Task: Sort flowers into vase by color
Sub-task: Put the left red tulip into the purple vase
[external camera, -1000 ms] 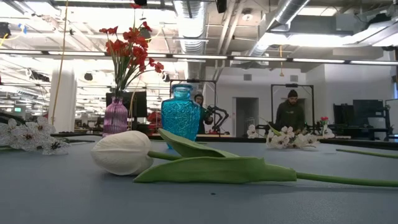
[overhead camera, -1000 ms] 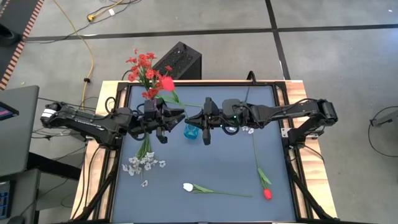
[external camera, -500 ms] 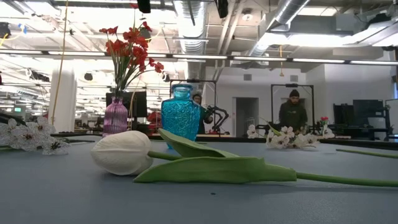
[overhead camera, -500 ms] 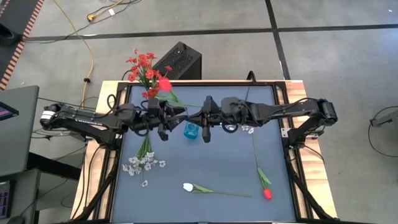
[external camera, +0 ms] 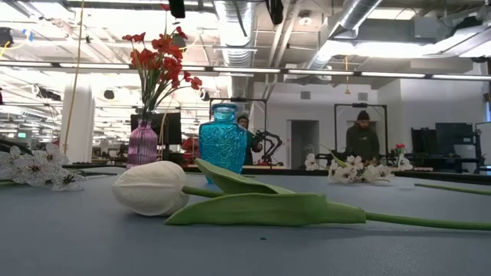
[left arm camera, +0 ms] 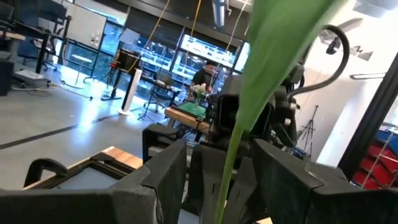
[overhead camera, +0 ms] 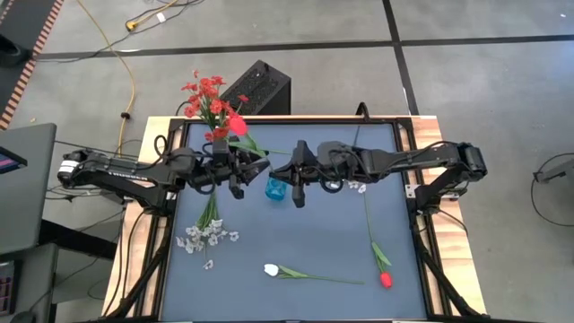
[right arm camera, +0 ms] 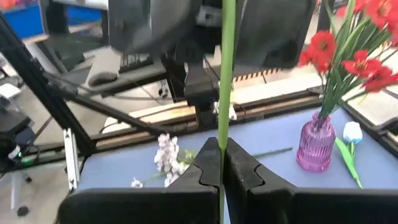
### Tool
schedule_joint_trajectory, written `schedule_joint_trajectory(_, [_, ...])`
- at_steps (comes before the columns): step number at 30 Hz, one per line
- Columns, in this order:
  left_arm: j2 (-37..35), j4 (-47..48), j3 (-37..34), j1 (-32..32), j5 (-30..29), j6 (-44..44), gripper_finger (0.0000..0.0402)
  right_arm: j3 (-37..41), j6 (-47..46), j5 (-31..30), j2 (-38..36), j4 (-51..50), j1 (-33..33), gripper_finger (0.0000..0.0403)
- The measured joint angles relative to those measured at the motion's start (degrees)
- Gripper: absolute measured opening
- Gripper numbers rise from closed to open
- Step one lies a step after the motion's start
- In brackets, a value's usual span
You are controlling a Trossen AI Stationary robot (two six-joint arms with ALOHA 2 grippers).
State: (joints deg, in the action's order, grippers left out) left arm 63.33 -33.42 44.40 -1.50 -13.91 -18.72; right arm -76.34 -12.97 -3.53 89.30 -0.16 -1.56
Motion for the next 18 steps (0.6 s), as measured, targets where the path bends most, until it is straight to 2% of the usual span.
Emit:
schedule_joint_trajectory(4, [0.0, -0.3, 0.0, 0.0, 0.0, 0.0, 0.0171, 0.0, 0.0, 0.8, 0.0, -2.2, 0.0, 0.0026])
schedule_joint_trajectory(12, [0.0, -0.2, 0.0, 0.0, 0.1, -0.5, 0.0169, 0.0, -0.1, 0.8, 0.0, -0.5, 0.0, 0.0026])
schedule_joint_trajectory(15, [0.0, 0.2, 0.0, 0.0, 0.1, -0.5, 0.0154, 0.0, -0.1, 0.8, 0.0, -0.5, 0.0, 0.0026])
schedule_joint_trajectory(18, [0.0, 0.4, 0.0, 0.0, 0.1, -0.7, 0.0121, 0.0, -0.1, 0.8, 0.0, -0.6, 0.0, 0.0027])
